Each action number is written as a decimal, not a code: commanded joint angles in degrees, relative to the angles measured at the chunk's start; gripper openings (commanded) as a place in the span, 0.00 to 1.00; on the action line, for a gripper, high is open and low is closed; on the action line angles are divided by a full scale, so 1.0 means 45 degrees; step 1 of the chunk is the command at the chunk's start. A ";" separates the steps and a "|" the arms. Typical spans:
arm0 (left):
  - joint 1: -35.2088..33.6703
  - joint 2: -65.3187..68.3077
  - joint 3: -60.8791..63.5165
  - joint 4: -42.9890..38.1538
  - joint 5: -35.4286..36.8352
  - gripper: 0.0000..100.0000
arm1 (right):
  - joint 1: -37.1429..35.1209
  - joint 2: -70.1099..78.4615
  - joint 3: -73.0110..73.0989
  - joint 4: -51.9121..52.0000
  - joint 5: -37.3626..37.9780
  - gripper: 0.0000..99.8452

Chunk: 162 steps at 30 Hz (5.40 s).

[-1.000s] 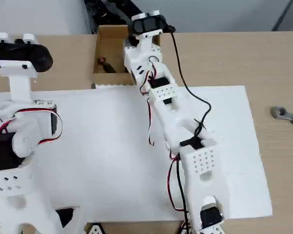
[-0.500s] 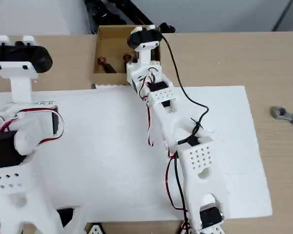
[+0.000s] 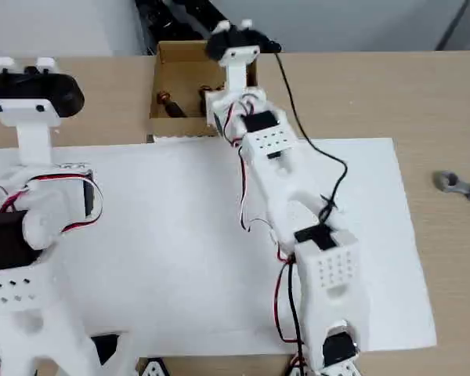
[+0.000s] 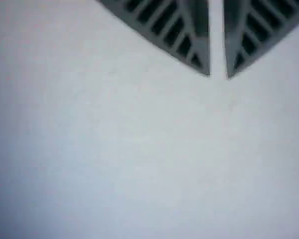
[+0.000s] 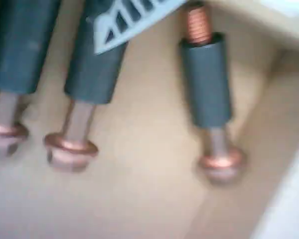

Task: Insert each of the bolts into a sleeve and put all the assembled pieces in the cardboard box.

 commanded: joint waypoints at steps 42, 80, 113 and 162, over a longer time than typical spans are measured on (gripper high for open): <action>-0.0078 -1.2210 1.3724 -0.8381 -0.0039 0.01 | 0.2960 -2.6442 0.9495 1.1731 -0.0078 0.01; -0.1504 -1.5258 2.0542 -0.8674 -0.1524 0.01 | 0.5617 -3.0759 2.6764 0.5929 0.3087 0.01; -0.1114 -1.5258 2.0562 -0.8654 -0.1524 0.01 | 0.5558 -3.0759 2.6764 0.5734 0.3126 0.01; -0.1114 -1.5258 2.0562 -0.8674 -0.1524 0.01 | 0.5558 -3.0759 2.6764 0.5734 0.3126 0.01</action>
